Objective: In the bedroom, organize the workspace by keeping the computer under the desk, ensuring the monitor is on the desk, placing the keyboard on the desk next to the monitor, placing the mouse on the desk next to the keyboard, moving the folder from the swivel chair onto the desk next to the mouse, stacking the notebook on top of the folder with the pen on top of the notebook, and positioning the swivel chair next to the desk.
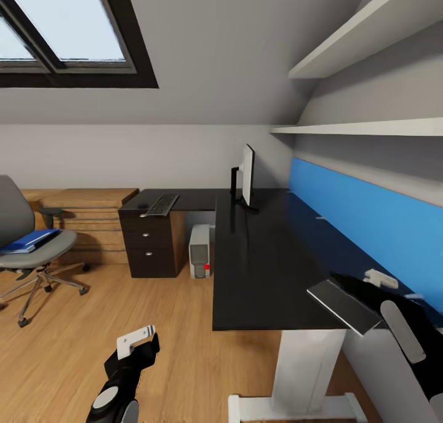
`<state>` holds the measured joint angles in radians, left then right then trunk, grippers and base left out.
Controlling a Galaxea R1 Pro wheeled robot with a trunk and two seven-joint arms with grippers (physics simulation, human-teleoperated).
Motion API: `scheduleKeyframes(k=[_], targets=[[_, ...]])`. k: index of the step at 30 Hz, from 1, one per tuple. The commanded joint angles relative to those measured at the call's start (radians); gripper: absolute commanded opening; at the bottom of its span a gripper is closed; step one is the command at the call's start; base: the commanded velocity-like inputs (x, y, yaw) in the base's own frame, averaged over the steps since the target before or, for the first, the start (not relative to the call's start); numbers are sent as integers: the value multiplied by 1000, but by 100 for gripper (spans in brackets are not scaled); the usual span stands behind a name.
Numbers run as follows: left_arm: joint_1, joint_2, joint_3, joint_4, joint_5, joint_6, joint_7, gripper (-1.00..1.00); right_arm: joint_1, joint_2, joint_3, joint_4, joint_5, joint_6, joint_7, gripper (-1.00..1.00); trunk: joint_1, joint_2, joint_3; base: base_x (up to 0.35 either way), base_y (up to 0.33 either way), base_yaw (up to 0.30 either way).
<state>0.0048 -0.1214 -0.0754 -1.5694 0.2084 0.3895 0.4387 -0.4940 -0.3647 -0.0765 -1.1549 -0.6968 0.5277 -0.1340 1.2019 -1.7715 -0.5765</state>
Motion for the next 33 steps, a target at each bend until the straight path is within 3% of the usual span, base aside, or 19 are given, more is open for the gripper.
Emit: scheduleKeyframes(k=[1,2,3,6,10,12,14,18,24,33], targets=[[0,0,11,1,10,3,7,100,37,3,-22,-59,-17,9,-9,100,-1,0,-1,-331,0,0],[0,0,17,2,10,3,6,100,55,4,-33,-86,-20,11,-9,100,-1,0,-1,-331,0,0],[0,1,50,16,12,2,1,100,134,21,-82,-200,-56,17,-9,100,-1,0,-1,-333,0,0],[0,1,63,66,11,0,-1,100,171,34,-107,-242,-108,21,-9,100,-1,0,-1,-334,0,0],[0,3,72,167,10,-2,0,100,201,45,-138,-268,-210,30,-9,100,-1,0,-1,-334,0,0],[1,23,76,264,11,-21,-2,100,219,48,-155,-278,-323,40,-9,100,-1,0,-1,-334,0,0],[1,43,77,332,13,-70,-3,100,228,49,-162,-280,-382,44,-9,100,-1,0,-1,-334,0,0],[1,57,77,447,13,-176,-5,100,235,51,-175,-268,-425,46,-9,100,-1,0,-1,-334,0,0],[1,65,77,527,11,-333,-8,100,238,54,-185,-236,-443,42,-8,100,-1,0,-1,-334,0,0],[1,81,78,543,12,-382,-8,100,239,55,-201,-211,-448,40,-6,100,-1,0,-1,-331,0,0]])
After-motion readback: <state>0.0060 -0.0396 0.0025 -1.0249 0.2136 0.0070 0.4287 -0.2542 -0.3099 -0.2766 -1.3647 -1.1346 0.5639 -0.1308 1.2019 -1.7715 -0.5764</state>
